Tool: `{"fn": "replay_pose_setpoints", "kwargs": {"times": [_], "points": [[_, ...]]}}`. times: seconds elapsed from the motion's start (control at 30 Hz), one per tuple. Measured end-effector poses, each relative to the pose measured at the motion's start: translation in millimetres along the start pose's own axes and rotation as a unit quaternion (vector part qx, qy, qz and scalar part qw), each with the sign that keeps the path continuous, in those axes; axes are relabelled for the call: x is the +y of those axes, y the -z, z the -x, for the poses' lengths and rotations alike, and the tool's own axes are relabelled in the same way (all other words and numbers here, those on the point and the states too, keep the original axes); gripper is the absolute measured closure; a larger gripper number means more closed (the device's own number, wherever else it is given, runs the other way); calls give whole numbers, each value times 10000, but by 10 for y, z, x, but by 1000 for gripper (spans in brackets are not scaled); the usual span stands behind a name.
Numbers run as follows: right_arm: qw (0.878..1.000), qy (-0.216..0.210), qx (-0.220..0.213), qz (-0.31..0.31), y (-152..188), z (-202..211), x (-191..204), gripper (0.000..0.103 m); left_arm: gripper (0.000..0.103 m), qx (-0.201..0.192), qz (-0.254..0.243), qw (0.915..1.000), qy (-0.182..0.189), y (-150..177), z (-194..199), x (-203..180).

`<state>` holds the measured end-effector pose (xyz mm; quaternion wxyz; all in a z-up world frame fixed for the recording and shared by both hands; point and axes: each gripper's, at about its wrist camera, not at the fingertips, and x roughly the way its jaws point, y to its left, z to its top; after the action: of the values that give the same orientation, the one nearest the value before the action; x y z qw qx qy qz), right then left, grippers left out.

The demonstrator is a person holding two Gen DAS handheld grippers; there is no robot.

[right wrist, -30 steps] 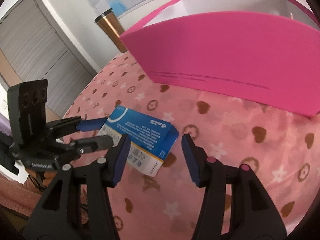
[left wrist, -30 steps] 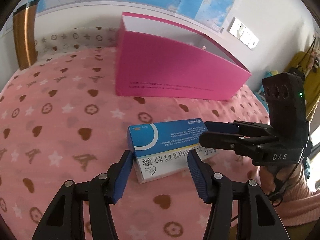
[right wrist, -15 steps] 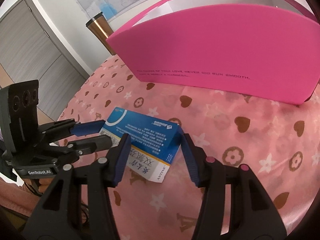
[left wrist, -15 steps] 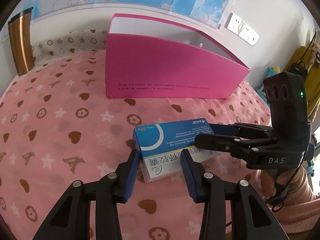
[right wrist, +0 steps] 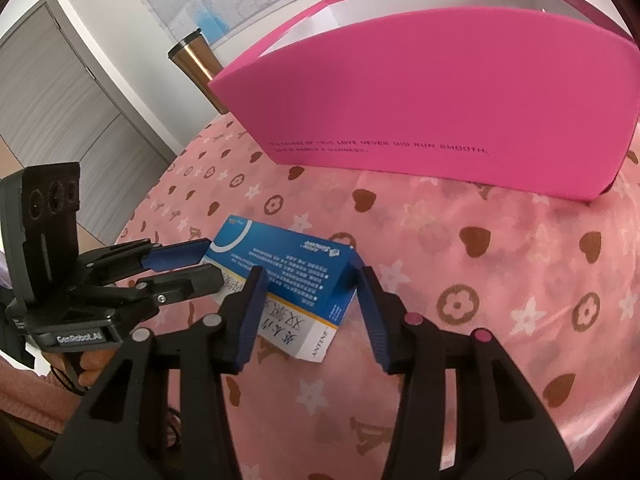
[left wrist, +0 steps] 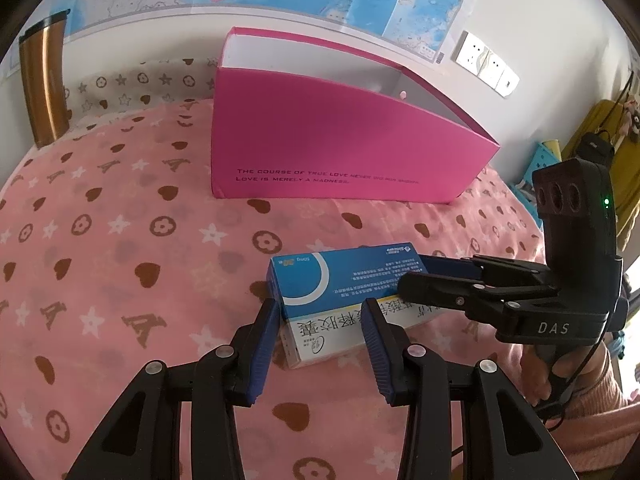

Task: Organize rigid objects
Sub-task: 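Close the grippers on the blue medicine box and lift it, then carry the blue medicine box toward the pink box rim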

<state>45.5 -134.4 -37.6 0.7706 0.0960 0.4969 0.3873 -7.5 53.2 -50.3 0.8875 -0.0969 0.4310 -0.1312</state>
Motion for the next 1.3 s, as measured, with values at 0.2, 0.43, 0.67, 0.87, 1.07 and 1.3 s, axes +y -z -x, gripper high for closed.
{"fn": "replay_pose_setpoints", "kwargs": {"times": [0.2,0.43,0.67,0.87,1.07,1.3], "points": [[10000,19,-18,60,27,12,15,54,62,10,-55,10000,-27,2,-4,-45],[9997,160,-43,156,20,48,50,54,62,-22,-72,10000,10,-9,24,-97],[9995,238,-113,195,18,106,56,54,62,-102,-142,9998,48,-36,69,-168],[9992,290,-154,233,7,146,63,54,62,-172,-183,9997,61,-53,101,-208],[9989,319,-213,279,-15,199,89,54,62,-234,-196,9995,82,-80,137,-223],[9984,331,-323,323,-48,297,129,54,62,-319,-214,9992,139,-140,182,-236]]}}
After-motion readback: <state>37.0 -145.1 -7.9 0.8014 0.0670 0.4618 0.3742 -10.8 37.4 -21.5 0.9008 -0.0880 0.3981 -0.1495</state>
